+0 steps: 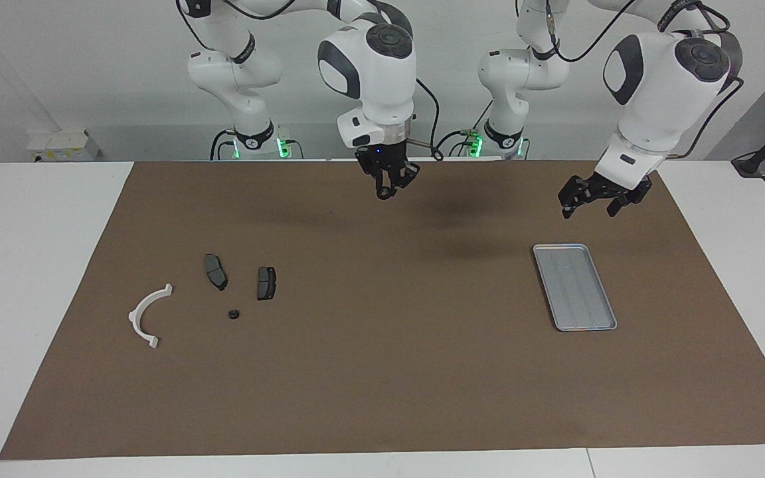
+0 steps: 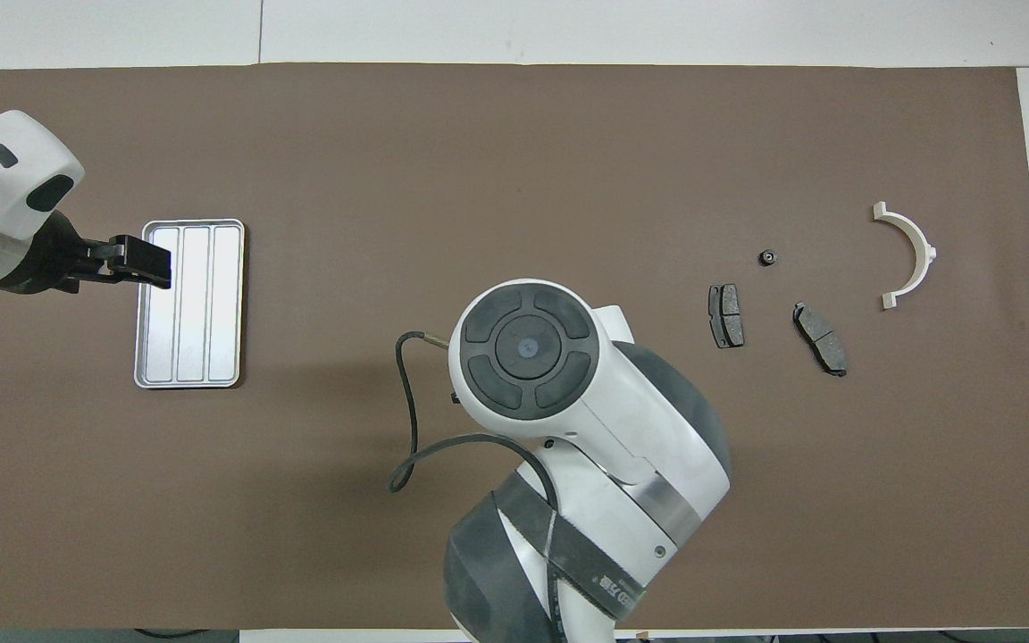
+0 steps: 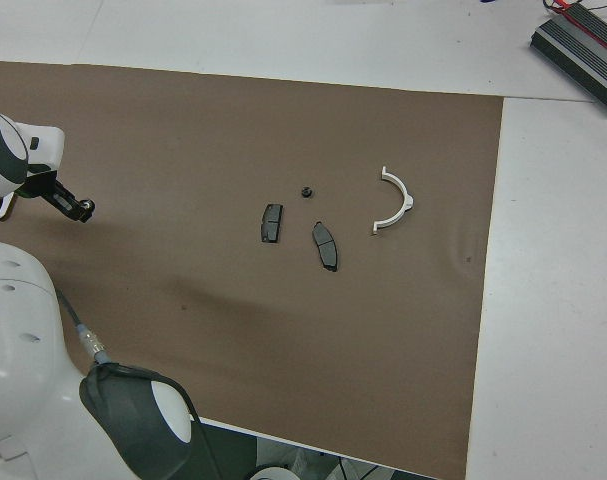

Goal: Pick bearing gear from pile to tray

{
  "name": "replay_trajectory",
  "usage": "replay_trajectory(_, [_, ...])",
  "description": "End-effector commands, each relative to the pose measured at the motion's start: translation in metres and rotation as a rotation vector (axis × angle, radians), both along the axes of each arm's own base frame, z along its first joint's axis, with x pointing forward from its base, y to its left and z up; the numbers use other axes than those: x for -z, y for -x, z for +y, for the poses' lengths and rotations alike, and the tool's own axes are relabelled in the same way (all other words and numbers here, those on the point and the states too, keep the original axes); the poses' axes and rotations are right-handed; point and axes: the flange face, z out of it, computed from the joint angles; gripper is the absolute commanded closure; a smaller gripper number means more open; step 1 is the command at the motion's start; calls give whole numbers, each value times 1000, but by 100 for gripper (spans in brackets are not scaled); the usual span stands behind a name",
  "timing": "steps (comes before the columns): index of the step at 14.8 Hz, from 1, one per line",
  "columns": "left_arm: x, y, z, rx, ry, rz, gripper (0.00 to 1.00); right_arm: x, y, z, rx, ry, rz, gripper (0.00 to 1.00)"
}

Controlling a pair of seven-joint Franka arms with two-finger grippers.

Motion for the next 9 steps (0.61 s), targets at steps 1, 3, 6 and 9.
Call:
replay_trajectory(1, [0,-3,-2,10,15,-10,0,34,14,12,18,-7,17,100])
replay_trajectory(3, [4,-4,-2,13,16,-15,0,62,33,20,0,2,13,100])
replay_trajectory(6, [18,-9,-4,15,18,-33,0,86,44,25,-12,3,7,100])
replay_trajectory(9, [35,-11,-6,7,19,-36,0,110,60,29,-36,2,4,100])
